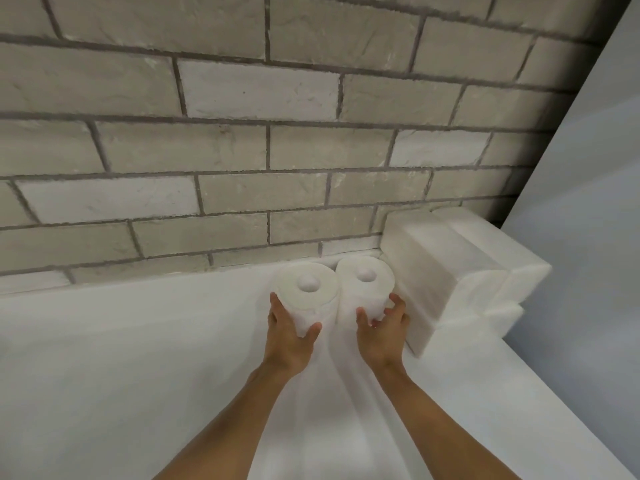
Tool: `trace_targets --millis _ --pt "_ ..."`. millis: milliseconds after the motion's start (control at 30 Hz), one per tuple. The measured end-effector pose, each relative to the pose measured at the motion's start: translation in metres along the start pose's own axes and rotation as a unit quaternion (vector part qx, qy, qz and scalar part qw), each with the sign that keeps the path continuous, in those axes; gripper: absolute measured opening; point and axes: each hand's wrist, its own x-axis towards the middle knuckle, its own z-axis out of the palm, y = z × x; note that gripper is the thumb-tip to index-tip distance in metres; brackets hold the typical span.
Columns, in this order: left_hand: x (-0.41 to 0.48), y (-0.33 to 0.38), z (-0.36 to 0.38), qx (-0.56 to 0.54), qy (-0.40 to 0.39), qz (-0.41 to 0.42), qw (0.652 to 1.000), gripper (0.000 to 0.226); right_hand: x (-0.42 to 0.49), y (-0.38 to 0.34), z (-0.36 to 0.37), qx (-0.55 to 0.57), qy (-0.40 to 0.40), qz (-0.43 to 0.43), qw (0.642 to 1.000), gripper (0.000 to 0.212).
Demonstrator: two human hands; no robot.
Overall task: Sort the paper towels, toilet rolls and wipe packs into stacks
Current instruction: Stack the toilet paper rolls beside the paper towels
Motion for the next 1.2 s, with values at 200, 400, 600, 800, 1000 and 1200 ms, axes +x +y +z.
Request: trace_targets --millis 200,400,600,800,1000,1200 --pt "-0.005 -0.001 -0.021 0.016 -0.036 -0.029 0.999 0.1 -0.021 -0.009 -0.009 -0.002 -0.027 0.018 0.999 0.071" --pt "-0.027 -0.001 -0.074 -0.021 -0.007 -0.011 1.0 0.087 -0.066 -0.039 -0.007 0.023 -0.012 -0.002 1.0 0.052" --pt "-0.063 -0.017 -0.159 0.032 0.033 0.059 0.997 0.073 -0.136 -0.091 0.025 0.009 -0.077 -0.088 0.993 0.031" --pt "-0.1 -0.051 -0.268 0.156 0.058 0.118 0.979 0.069 -0.221 -0.139 0.084 -0.049 -0.184 -0.201 0.961 0.035" --pt "-0.127 -0.103 -0.386 0.317 0.083 0.112 0.938 0.073 -0.291 -0.179 0.151 -0.171 -0.296 -0.285 0.895 0.05" --pt "-0.14 -0.15 -0.476 0.512 0.051 0.018 0.857 0.077 -0.337 -0.226 0.217 -0.254 -0.376 -0.345 0.821 0.064"
